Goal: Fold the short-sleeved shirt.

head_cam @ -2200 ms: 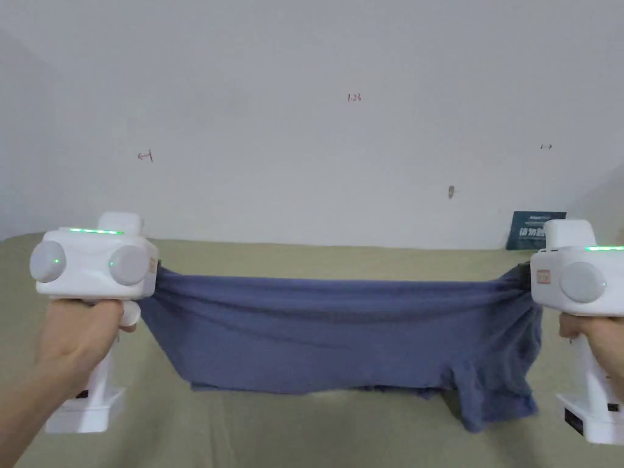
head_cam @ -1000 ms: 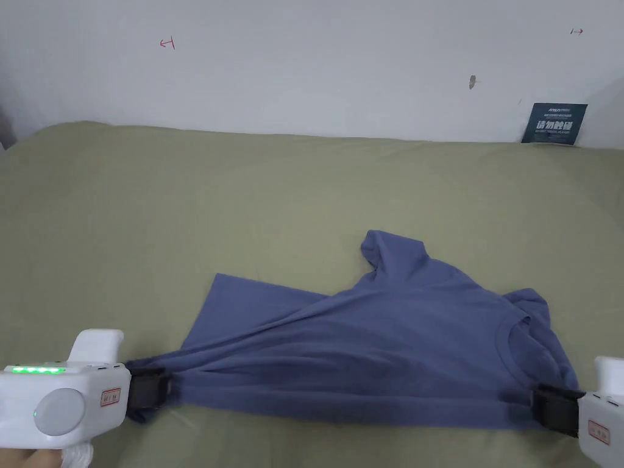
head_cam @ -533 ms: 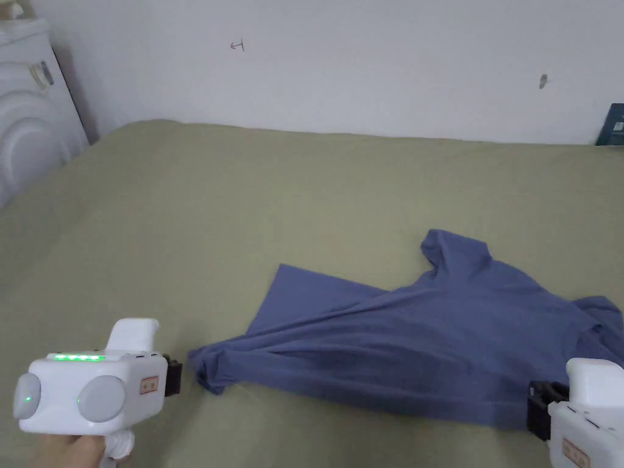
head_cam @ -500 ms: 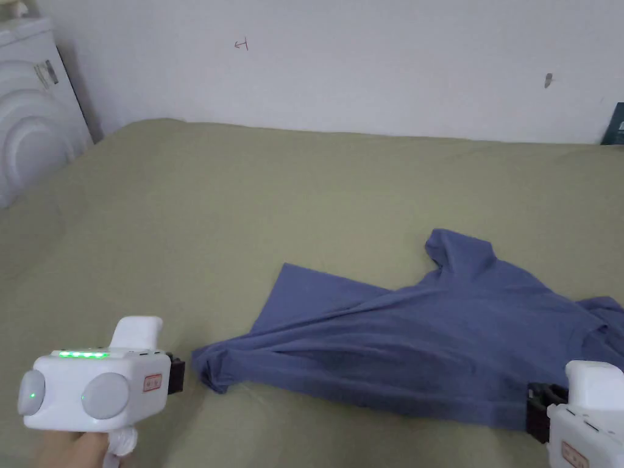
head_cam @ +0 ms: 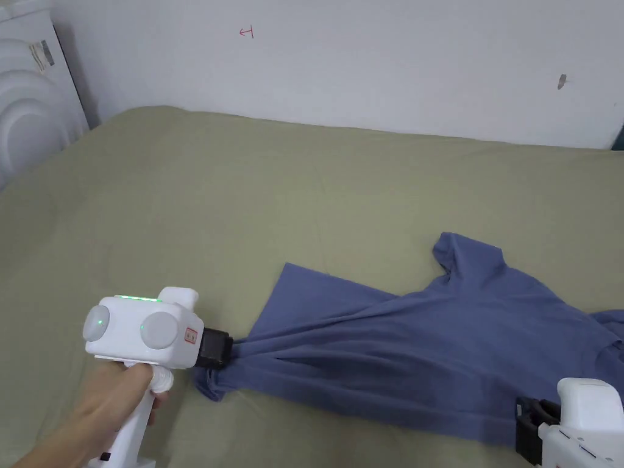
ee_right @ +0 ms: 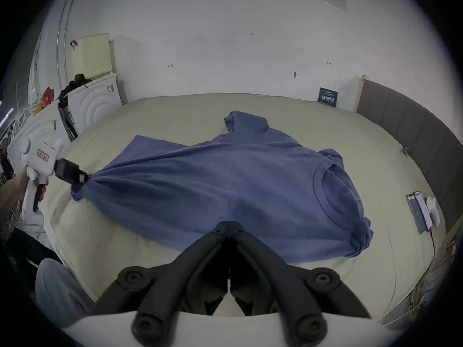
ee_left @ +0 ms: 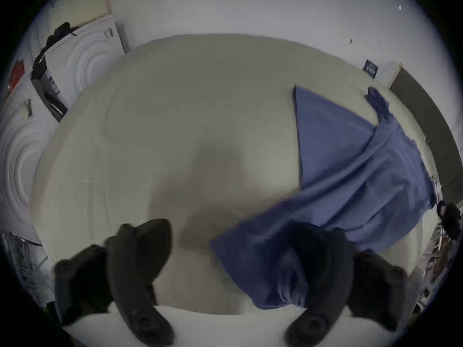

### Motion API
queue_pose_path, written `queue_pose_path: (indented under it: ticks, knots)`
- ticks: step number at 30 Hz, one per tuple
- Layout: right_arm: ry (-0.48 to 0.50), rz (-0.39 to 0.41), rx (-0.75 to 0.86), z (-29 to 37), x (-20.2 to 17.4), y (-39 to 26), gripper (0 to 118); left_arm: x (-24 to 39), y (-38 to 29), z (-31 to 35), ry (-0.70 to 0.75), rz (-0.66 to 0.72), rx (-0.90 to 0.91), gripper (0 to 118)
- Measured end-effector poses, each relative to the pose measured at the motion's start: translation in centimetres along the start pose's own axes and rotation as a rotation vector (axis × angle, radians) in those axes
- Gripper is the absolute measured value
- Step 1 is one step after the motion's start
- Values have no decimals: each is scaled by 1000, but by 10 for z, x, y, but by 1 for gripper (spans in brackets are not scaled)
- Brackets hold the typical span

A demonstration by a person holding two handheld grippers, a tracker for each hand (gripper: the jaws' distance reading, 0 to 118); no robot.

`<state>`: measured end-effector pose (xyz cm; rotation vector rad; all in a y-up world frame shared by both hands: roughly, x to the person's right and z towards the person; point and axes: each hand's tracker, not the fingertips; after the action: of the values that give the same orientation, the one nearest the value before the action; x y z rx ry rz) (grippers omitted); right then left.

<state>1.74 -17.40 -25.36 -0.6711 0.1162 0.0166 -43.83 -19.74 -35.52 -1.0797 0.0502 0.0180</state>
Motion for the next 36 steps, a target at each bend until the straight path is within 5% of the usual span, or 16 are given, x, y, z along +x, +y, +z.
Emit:
queue_pose_path:
  ticks: [5,8,9,23,24,26,27,29,31,33,36]
  knots:
    - [-8,1,-2,-6,12,10,0,10,-11,2,-2,-10,-4,63]
    - [-27,26,7,-15,24,25,0,4,-6,5,-18,-29,-10,14]
    - [-30,26,9,-21,31,34,0,2,-5,7,-29,-35,-12,9]
    - [-88,15,-177,-225,126,188,1,0,2,1,-128,9,9,8]
    - [-96,27,-185,-238,126,190,11,0,2,1,-130,11,13,8]
    - [-123,116,-256,-263,125,190,97,-1,2,-2,-135,21,17,8]
    - [-132,149,-318,-273,123,188,118,-2,1,-3,-138,27,19,8]
    - [-116,182,-297,-284,120,183,108,-3,2,-7,-144,35,19,8]
    - [-137,204,-401,-289,111,174,110,-4,2,-9,-151,46,18,8]
    - [-133,142,-385,-281,111,180,96,-5,3,-11,-157,53,16,8]
    - [-18,51,-344,-269,117,185,4,-9,6,-8,-172,68,14,8]
